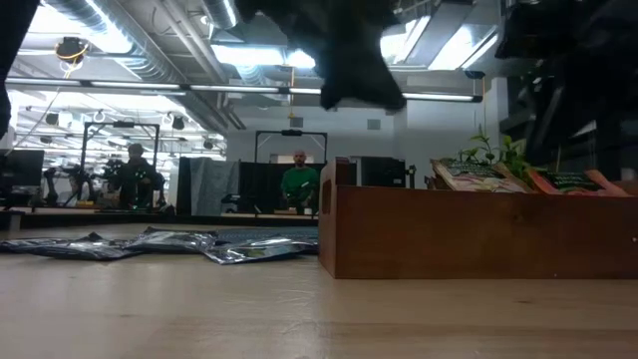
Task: Pick & Place Tea
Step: Put the orange tea bag into the right section of the wooden organizer
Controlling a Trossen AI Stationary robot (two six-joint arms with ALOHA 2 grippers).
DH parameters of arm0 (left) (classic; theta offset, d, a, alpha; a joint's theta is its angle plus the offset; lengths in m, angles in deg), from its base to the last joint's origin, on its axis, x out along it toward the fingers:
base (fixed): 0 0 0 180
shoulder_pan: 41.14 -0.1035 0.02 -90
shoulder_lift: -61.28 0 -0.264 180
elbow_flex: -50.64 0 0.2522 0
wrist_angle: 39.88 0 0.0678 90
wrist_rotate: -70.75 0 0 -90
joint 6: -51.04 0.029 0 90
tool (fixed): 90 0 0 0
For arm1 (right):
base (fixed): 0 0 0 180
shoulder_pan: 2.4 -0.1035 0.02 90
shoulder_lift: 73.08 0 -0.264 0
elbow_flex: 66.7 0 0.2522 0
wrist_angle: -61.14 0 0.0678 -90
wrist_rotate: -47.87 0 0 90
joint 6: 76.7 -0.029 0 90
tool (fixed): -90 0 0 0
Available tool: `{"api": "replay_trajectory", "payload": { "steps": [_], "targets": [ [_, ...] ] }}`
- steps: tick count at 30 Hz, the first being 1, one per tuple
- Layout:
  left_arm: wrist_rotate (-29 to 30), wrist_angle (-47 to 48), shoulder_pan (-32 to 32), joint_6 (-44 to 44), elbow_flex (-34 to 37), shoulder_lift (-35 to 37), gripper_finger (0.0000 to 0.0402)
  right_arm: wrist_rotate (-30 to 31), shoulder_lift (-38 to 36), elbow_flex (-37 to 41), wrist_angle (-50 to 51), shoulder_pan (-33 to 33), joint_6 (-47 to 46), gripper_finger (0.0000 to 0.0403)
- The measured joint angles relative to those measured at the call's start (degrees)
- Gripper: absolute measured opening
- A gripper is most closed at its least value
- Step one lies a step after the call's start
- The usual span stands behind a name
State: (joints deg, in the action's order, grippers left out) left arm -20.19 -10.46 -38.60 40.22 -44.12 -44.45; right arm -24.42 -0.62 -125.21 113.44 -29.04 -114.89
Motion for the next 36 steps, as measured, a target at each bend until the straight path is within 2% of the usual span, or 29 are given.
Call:
{"api": "replay_trajectory", "payload": {
  "steps": [4,12,18,23,29,36],
  "targets": [
    [0.0,-0.9,-2.9,-0.4,0.0,-3.2,0.0006,3.4,0.0,-0.1,-1.6,3.1,3.5,0.0188],
    [0.1,-5.4,-7.9,0.5,0.0,-9.6,0.0005,2.5,0.0,-0.1,-2.1,11.2,4.4,0.0188],
    [0.3,-7.3,-8.3,1.5,0.0,-13.7,0.0004,-1.7,0.0,1.6,-4.5,16.4,6.9,0.0188],
    [4.7,-7.7,-8.3,3.4,0.0,-16.8,0.0002,-7.0,0.0,4.7,-12.6,20.0,8.8,0.0188],
    [9.5,-6.3,-8.1,3.4,-0.3,-19.1,0.0004,-12.7,0.0,7.7,-17.9,24.0,8.5,0.0188],
    [10.1,-6.0,-8.1,3.1,-0.3,-19.8,0.0003,-17.3,0.0,10.9,-21.3,29.0,5.2,0.0188]
  ]
}}
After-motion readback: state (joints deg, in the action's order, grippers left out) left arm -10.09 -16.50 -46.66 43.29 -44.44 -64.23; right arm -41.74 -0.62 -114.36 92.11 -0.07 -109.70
